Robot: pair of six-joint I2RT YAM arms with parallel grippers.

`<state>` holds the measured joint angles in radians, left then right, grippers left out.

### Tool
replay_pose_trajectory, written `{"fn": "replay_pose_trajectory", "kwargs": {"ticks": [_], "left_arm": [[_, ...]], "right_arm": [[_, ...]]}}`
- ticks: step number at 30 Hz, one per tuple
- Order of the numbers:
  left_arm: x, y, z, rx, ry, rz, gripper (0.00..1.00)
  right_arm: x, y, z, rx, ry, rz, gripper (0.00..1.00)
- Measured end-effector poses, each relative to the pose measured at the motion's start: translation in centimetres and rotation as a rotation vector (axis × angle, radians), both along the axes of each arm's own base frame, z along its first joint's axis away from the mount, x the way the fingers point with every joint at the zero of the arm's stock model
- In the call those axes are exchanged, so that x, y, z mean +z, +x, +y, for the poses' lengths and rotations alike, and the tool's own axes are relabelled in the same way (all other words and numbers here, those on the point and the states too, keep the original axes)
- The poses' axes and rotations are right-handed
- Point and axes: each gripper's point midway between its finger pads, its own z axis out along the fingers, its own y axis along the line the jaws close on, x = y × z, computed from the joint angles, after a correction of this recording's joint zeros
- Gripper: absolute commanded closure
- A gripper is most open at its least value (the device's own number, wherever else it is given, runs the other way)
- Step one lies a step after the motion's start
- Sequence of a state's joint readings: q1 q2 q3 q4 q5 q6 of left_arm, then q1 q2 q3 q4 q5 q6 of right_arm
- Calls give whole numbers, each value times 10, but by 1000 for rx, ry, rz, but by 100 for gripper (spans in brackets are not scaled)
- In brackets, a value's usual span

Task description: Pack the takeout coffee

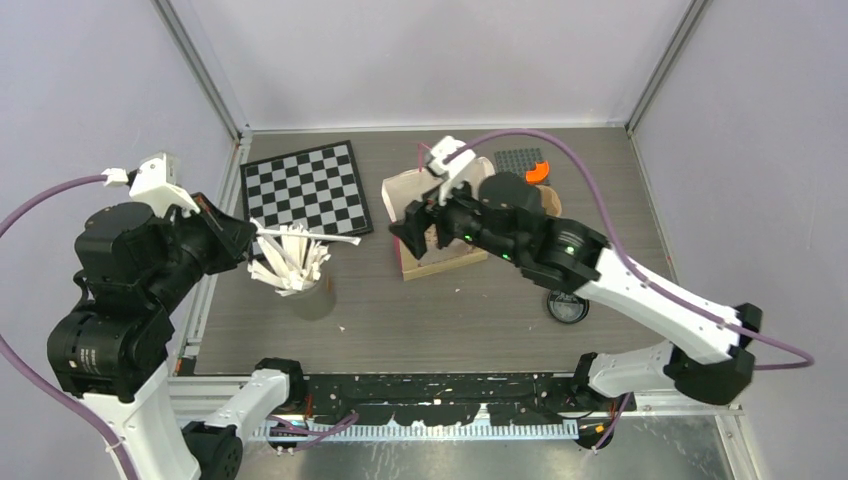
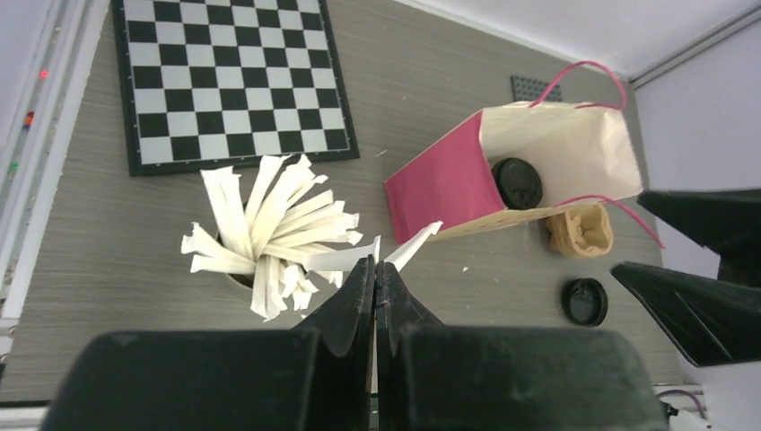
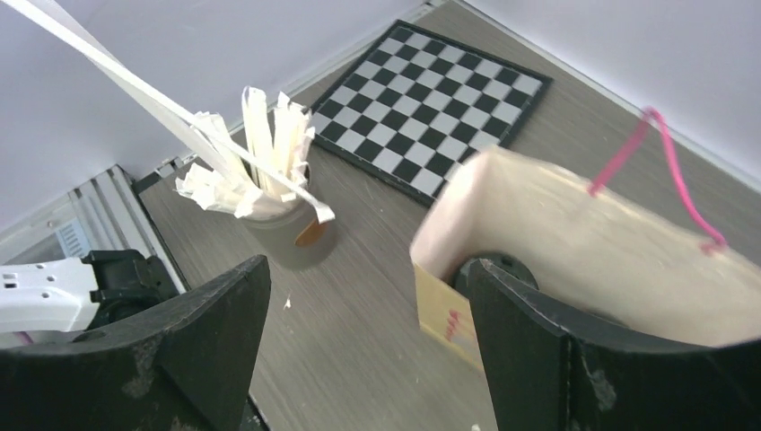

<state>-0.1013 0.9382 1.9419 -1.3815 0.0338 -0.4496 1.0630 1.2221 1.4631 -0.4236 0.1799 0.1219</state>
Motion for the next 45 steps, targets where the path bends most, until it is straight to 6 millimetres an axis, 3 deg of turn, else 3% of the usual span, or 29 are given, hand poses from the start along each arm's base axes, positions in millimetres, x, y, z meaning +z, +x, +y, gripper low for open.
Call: {"fn": "replay_pose_trajectory", "kwargs": {"ticks": [5,11,16,24,30,34,37,41,45], "left_arm": [[-22,0,11,20,88,102,100],[-36,3,16,4,158,151,100],[-71,-7,21,9,185,222,100],[-64,2,16,13,144,171,100],[-65,5,11,0,118,172,100],[-67,5,7,-21,105,178,100],[-72,5,4,-36,100,196,100],[-81,5,1,-53,94,226,100],[-89,5,-1,-60,93,250,100]], "right_arm": [[-9,16,49,97,-49,-71,16],[-17,15,84,233,-67,-134,16],[-15,14,112,313,-49,-160,16],[-28,-2,146,484,-86,-217,18],[-62,-37,180,615,-166,-255,22],[-85,-46,198,641,-211,-274,23],[-97,-38,206,622,-239,-301,34],[-105,-25,212,584,-259,-331,58],[-110,-16,214,557,-270,-343,75]]}}
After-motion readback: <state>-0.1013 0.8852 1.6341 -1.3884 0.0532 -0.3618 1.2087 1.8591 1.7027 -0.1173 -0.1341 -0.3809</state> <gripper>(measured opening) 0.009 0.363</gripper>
